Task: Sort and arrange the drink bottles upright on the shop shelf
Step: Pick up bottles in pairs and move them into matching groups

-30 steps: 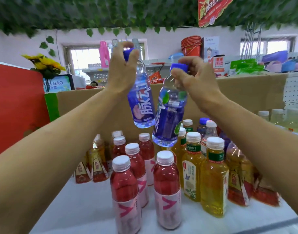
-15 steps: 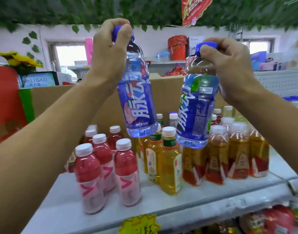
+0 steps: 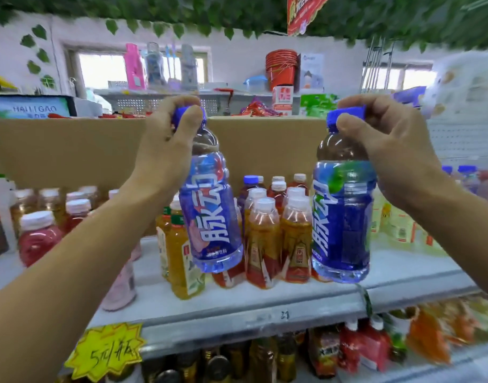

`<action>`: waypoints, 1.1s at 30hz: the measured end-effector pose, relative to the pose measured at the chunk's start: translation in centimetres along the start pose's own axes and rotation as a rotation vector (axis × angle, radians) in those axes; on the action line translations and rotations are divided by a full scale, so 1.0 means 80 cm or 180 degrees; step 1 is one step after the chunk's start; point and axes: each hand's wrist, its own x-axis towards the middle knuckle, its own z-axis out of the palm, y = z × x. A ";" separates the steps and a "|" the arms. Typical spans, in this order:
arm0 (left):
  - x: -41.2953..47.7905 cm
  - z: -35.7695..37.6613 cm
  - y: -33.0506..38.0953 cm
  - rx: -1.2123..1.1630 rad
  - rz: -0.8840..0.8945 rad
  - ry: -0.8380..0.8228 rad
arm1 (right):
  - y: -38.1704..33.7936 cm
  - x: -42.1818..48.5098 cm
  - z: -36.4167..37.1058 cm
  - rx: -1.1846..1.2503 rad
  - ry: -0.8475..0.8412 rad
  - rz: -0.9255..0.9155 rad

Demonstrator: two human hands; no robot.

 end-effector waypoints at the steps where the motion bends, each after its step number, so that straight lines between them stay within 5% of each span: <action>1: -0.005 0.005 -0.001 0.0000 -0.0084 0.0005 | 0.005 -0.001 -0.005 -0.0023 -0.0032 0.0010; 11: -0.007 0.017 -0.012 0.0058 -0.0343 0.0004 | 0.038 -0.003 -0.006 0.0031 -0.0035 0.0060; 21: 0.108 0.044 -0.013 0.0019 0.0319 0.0315 | 0.041 0.067 0.024 0.0124 0.0120 -0.0107; 33: 0.171 0.105 -0.109 0.0720 0.0247 -0.0293 | 0.094 0.185 0.041 0.0008 0.0002 -0.0324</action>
